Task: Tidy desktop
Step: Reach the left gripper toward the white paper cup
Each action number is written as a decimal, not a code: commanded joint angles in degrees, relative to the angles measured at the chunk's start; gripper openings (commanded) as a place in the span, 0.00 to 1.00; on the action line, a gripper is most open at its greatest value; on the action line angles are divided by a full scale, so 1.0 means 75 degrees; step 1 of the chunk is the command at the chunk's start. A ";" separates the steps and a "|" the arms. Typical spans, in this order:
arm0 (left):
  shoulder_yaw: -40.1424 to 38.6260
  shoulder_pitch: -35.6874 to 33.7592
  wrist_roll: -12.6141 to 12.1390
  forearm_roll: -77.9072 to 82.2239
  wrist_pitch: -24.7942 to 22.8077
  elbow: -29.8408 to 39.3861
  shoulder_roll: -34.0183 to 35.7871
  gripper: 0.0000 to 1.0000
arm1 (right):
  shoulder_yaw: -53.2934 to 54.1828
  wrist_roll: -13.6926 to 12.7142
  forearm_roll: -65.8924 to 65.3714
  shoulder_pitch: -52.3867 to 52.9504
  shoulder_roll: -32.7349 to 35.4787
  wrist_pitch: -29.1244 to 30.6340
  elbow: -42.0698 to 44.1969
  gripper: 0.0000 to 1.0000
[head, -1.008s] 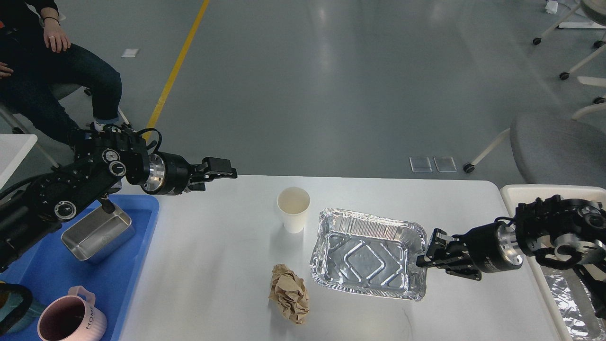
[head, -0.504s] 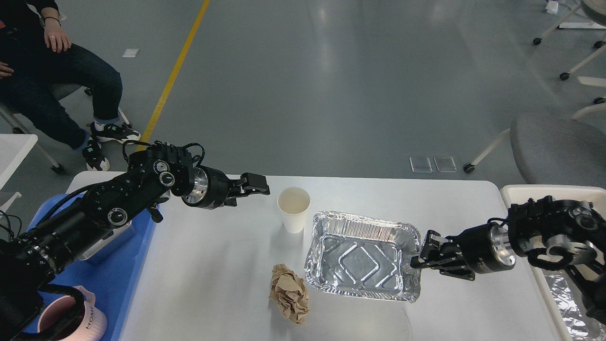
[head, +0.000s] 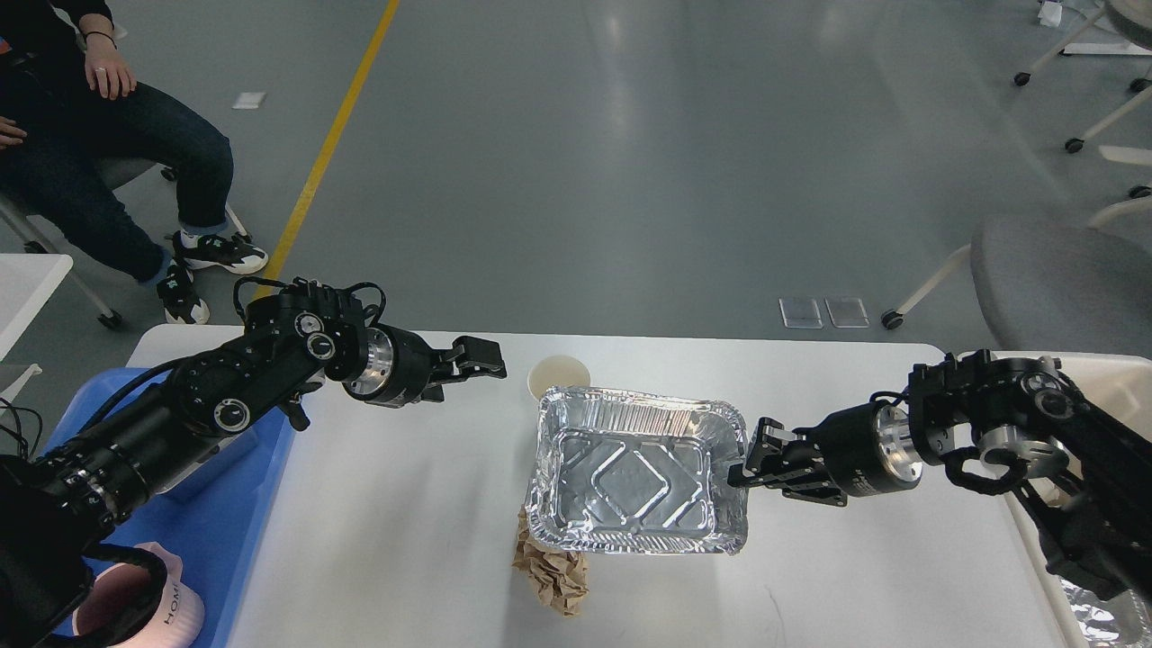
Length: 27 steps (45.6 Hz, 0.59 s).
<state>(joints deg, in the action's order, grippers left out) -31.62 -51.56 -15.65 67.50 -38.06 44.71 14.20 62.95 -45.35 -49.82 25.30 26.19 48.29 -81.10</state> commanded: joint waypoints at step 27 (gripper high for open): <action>-0.0003 -0.0204 0.0071 -0.0082 0.0586 -0.1192 -0.1201 0.97 | 0.0009 0.0000 -0.0049 -0.0092 0.0024 0.0042 -0.0061 0.00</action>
<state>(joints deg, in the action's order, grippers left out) -31.63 -52.87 -15.13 66.95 -34.55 36.67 6.61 63.01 -45.35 -50.27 24.64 26.17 48.60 -81.28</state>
